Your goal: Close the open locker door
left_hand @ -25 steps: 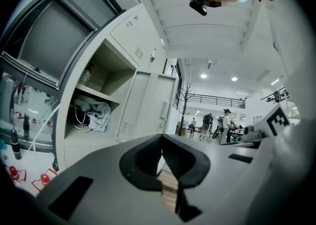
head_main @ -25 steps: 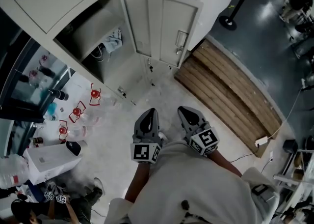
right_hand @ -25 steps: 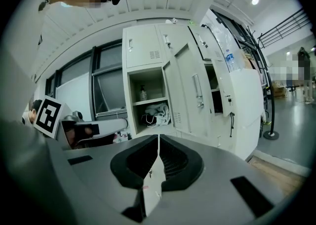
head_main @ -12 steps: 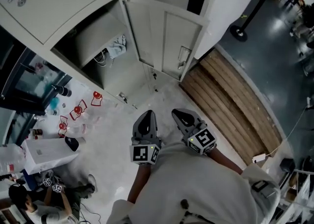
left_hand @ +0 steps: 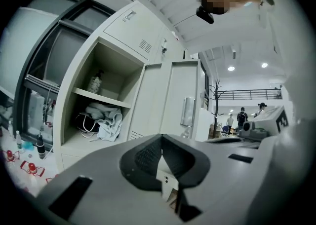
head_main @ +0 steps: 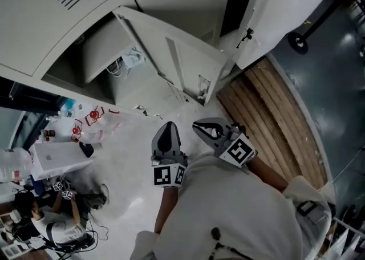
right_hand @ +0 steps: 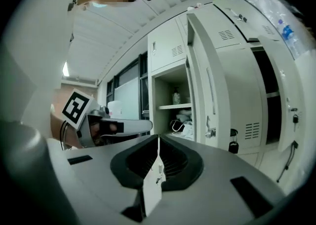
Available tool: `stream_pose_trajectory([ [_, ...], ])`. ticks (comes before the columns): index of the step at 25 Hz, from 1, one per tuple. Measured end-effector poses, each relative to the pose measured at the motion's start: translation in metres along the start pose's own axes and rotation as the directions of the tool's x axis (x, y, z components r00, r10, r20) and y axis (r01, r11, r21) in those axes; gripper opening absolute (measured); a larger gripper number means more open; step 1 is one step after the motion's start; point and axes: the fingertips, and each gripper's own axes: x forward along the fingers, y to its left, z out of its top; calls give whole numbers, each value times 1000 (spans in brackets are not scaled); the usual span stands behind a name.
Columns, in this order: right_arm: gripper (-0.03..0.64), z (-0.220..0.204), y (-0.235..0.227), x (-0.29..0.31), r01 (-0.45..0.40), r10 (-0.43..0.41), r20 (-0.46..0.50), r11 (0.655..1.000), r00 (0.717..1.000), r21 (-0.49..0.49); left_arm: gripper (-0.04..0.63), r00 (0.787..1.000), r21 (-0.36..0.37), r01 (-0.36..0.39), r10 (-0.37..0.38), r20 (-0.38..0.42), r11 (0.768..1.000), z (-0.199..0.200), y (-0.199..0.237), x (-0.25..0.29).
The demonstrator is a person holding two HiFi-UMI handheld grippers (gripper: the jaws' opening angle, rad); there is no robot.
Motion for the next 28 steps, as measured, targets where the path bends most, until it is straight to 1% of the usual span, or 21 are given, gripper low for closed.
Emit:
stream_pose_trajectory([
  [2,29,0,-3,-5,-87,87,2,996,996,-28,8,999,7,-33,33,6,999,0,-8,8],
  [5,29,2,-10,-16,-199,198,36,980,980,24,8,996,15,-86,86,16,996,-2,-18,17],
  [9,31,1,-27,-29,-308,307,30,949,951,67,8,985,22,-171,171,32,985,-3,-28,18],
  [14,34,-7,-64,-42,-366,369,-23,926,929,97,8,964,22,-266,265,15,964,-14,-38,15],
  [15,44,-7,-70,-44,-378,383,-27,920,923,104,8,960,21,-279,279,10,960,-17,-40,15],
  [16,78,-5,-74,-45,-394,398,-18,912,917,113,8,957,22,-291,291,4,957,-19,-42,14],
  [17,135,-3,-78,-46,-413,416,-4,903,909,118,8,954,24,-300,300,0,954,-20,-44,14],
  [18,156,0,-81,-46,-432,434,11,894,901,122,8,952,28,-306,306,-3,952,-21,-46,14],
  [21,172,20,-90,-44,-463,452,101,874,886,150,8,946,45,-323,324,-13,945,-22,-48,15],
  [23,181,35,-96,-39,-459,439,149,876,886,151,8,942,53,-333,335,-14,941,-22,-49,16],
  [25,184,42,-100,-34,-465,446,156,877,881,120,8,939,65,-342,344,-11,937,-21,-51,16],
  [28,184,48,-101,-29,-504,491,147,862,858,60,8,934,85,-356,358,-9,931,-20,-54,14],
])
